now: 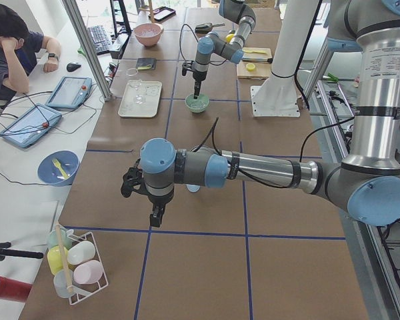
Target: Pour ice into bowl
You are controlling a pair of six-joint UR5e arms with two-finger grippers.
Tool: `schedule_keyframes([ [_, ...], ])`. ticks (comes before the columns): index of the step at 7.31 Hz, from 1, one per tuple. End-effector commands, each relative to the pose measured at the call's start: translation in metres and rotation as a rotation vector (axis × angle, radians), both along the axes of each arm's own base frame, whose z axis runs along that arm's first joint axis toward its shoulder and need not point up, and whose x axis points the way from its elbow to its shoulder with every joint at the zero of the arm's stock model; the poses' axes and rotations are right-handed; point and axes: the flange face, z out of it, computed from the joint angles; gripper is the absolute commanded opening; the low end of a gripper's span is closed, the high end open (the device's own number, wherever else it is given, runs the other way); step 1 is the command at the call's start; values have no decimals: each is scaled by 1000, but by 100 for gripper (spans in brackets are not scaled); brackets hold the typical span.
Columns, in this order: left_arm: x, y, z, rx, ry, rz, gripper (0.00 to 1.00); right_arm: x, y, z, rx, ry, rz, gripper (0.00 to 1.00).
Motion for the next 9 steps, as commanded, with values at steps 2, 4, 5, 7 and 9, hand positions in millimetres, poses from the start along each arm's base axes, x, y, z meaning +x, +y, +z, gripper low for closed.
schedule_keyframes([
  [2, 0, 1, 1, -2, 1, 0, 100, -1, 1, 3, 12, 7, -15, 0],
  [4, 0, 0, 0, 0, 1, 0, 100, 10, -4, -6, 21, -13, -3, 0],
  [5, 0, 0, 0, 0, 1, 0, 100, 26, -15, -13, 23, -32, 12, 0],
  [7, 0, 0, 1, -2, 1, 0, 100, 85, -36, -8, 24, -81, 38, 0],
  [9, 1, 0, 7, -13, 2, 3, 100, 196, -41, 35, -33, -155, -13, 0],
])
